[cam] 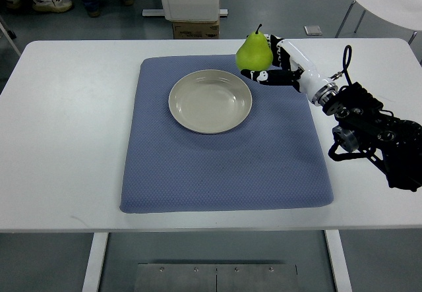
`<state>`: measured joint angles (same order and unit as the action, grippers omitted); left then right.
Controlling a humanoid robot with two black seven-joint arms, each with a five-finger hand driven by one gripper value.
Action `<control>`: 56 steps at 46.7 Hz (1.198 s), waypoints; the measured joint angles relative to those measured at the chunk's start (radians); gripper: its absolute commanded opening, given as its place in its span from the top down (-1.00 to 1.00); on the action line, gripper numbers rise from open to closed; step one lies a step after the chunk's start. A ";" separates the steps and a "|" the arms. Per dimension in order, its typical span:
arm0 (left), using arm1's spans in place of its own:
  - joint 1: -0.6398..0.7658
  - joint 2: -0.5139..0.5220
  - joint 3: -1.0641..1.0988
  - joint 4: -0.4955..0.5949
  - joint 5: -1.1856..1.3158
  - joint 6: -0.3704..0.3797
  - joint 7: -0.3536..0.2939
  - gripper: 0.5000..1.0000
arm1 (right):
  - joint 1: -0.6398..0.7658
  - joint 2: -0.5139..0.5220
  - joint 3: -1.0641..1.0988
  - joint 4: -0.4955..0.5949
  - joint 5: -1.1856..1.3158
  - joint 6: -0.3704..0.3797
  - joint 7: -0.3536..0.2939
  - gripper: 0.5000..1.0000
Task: Place pear on plate with right hand
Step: 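Lift the green pear with the right hand, farther from the robot, then carry the pear over the plate and lower it onto the plate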
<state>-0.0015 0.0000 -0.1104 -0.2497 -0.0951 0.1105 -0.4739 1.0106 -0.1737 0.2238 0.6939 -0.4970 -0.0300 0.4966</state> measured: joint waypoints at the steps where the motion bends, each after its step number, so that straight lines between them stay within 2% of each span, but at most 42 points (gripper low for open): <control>1: 0.000 0.000 0.000 0.000 0.000 0.000 0.000 -1.00 | 0.003 0.006 0.000 0.000 0.000 0.000 -0.007 1.00; 9: 0.000 0.000 0.000 0.001 0.000 0.000 0.000 -1.00 | 0.018 0.053 0.000 -0.001 0.000 -0.008 -0.064 1.00; 25: 0.000 0.000 0.000 0.000 0.000 0.000 0.000 -1.00 | 0.026 0.162 -0.004 -0.008 -0.001 -0.033 -0.119 1.00; 56: 0.000 0.000 0.000 0.000 0.000 0.000 0.000 -1.00 | -0.015 0.174 -0.078 -0.068 -0.002 -0.099 -0.139 1.00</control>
<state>-0.0016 0.0000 -0.1105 -0.2497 -0.0951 0.1105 -0.4739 0.9951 0.0001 0.1458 0.6259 -0.4986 -0.1286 0.3579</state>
